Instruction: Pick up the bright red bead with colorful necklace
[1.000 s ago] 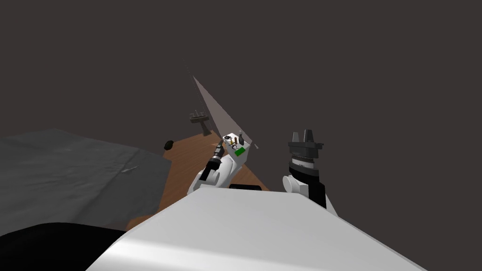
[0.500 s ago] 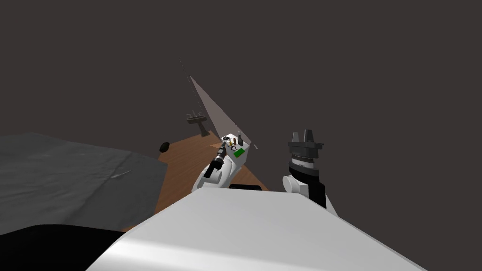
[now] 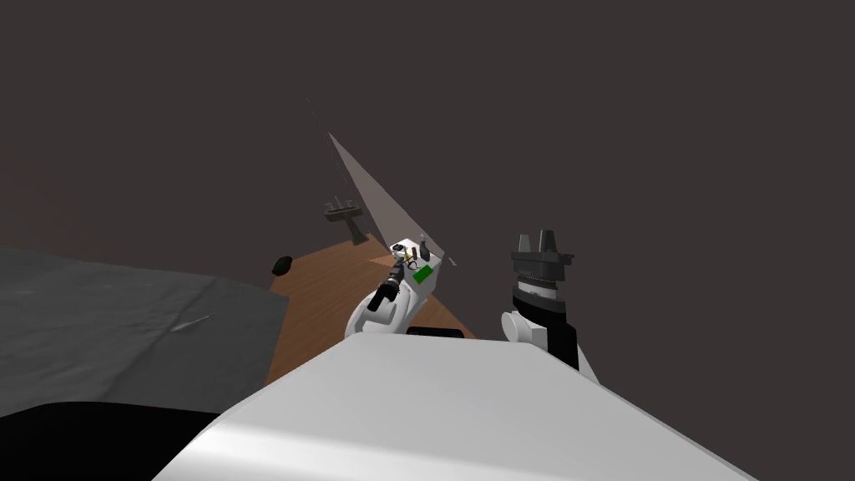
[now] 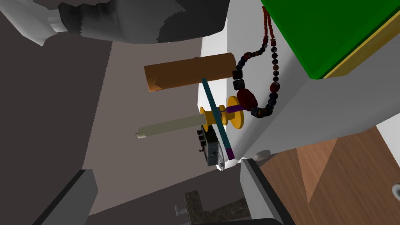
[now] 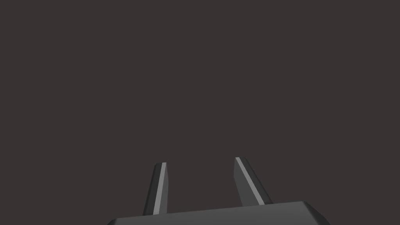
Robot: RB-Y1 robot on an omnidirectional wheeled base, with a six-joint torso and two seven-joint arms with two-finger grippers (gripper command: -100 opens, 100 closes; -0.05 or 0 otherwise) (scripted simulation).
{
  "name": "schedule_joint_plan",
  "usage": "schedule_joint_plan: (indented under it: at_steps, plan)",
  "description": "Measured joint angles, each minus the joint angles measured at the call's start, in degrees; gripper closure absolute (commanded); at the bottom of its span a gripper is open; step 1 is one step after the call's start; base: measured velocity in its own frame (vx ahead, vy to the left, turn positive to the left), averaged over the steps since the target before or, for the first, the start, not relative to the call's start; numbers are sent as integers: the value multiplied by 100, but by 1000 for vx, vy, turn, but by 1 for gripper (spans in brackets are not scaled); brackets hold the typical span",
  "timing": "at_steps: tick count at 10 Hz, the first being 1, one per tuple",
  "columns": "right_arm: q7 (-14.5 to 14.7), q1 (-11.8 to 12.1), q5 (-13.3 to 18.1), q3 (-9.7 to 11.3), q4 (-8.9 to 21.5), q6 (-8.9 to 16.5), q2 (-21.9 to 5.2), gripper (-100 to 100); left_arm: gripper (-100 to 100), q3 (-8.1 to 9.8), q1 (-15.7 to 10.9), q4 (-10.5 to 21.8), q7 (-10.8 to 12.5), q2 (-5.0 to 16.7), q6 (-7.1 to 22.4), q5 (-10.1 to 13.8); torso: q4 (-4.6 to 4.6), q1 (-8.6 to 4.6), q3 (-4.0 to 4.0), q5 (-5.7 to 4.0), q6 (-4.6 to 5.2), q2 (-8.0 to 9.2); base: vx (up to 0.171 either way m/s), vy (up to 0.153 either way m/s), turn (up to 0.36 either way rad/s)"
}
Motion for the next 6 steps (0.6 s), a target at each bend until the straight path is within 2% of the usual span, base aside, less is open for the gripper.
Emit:
schedule_joint_plan:
  at_steps: [3, 6]
  plan:
    - [0, 0, 0, 0, 0, 0, 0, 0, -100, -83, -191, 376, 15, -68, 370, -73, 0, -1, -1, 0, 0, -1, 43, 16, -76]
    - [0, 0, 0, 0, 0, 0, 0, 0, -100, -152, -318, 594, 59, -24, 808, -62, 0, -1, 0, 0, -1, 1, 38, 15, -57]
